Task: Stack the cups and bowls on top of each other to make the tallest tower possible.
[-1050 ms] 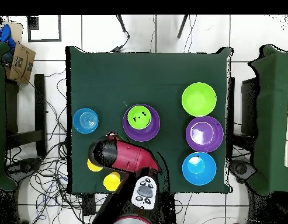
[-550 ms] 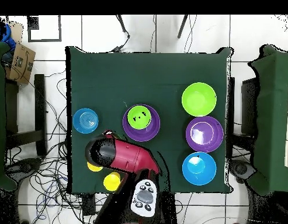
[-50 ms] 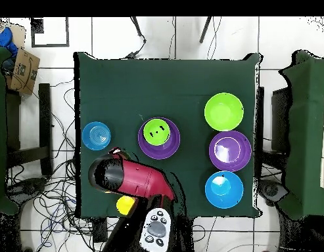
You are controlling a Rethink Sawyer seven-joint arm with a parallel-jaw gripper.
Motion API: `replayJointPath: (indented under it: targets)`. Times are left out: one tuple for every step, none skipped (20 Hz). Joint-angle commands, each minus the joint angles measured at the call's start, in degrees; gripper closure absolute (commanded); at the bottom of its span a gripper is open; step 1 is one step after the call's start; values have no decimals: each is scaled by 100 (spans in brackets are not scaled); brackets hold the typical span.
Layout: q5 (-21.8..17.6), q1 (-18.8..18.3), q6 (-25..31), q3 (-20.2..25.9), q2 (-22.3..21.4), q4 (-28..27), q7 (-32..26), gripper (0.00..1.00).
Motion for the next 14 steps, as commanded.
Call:
replayJointPath:
  targets:
    - [262, 239, 163, 596, -1, 828, 1144, 0]
    - [277, 251, 140, 603, -31, 908, 1142, 0]
    - [283, 284, 140, 583, -48, 952, 1143, 0]
    - [305, 274, 86, 605, -69, 1025, 1133, 0]
    - [327, 264, 32, 626, -91, 1097, 1123, 0]
    - [325, 255, -40, 634, -90, 1142, 1102, 0]
    - [317, 231, -128, 648, -82, 1187, 1079, 0]
    - [310, 207, -217, 661, -73, 1232, 1055, 0]
    - [302, 183, -305, 674, -64, 1277, 1032, 0]
    - [287, 156, -356, 682, -58, 1302, 1008, 0]
    - [268, 150, -386, 666, -56, 1315, 998, 0]
    - [250, 144, -416, 650, -54, 1327, 987, 0]
    - [238, 148, -439, 627, -55, 1319, 983, 0]
    - [227, 151, -462, 603, -57, 1311, 979, 0]
